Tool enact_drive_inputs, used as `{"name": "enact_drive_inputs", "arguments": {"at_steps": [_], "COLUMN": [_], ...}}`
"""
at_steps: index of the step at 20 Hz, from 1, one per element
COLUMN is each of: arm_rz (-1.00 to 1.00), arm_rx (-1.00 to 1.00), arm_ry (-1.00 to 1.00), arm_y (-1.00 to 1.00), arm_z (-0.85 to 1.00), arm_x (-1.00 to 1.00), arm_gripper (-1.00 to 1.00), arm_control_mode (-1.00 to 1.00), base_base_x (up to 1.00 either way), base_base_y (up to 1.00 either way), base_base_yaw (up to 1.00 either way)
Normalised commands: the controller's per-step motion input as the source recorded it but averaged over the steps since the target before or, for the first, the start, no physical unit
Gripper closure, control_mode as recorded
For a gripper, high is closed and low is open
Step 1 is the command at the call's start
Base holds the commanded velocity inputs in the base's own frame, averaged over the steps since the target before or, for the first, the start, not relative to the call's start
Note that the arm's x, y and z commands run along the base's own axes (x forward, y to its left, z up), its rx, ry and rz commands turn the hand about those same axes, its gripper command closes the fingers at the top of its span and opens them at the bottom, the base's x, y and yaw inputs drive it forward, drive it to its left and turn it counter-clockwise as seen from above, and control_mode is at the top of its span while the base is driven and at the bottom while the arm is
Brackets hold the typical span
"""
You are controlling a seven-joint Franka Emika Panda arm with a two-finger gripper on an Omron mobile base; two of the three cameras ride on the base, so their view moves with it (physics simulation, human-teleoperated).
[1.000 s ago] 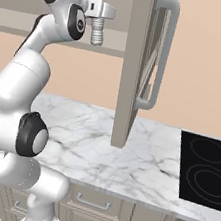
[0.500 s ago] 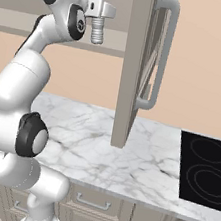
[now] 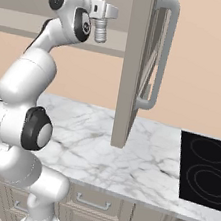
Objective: Sort all alcoholic drinks to one cabinet, and non-alcoholic drinks to the other.
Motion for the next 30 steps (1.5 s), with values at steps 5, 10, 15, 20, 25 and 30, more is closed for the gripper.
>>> {"name": "enact_drive_inputs", "arguments": {"at_steps": [5, 10, 15, 20, 25, 30], "arm_rz": [0.00, 0.00, 0.00, 0.00, 0.00, 0.00], "arm_rx": [0.00, 0.00, 0.01, 0.01, 0.02, 0.01], "arm_ry": [-0.02, 0.00, 0.00, 0.00, 0.00, 0.00], "arm_y": [0.00, 0.00, 0.00, 0.00, 0.00, 0.00], "arm_z": [0.00, 0.00, 0.00, 0.00, -0.02, -0.03], "arm_x": [0.25, 0.26, 0.08, 0.00, 0.00, 0.00], "arm_gripper": [1.00, 1.00, 1.00, 1.00, 1.00, -1.00], "arm_control_mode": [-1.00, -1.00, -1.00, -1.00, -1.00, -1.00], "base_base_x": [0.00, 0.00, 0.00, 0.00, 0.00, 0.00], "base_base_y": [0.00, 0.00, 0.00, 0.00, 0.00, 0.00], "base_base_yaw": [0.00, 0.00, 0.00, 0.00, 0.00, 0.00]}}
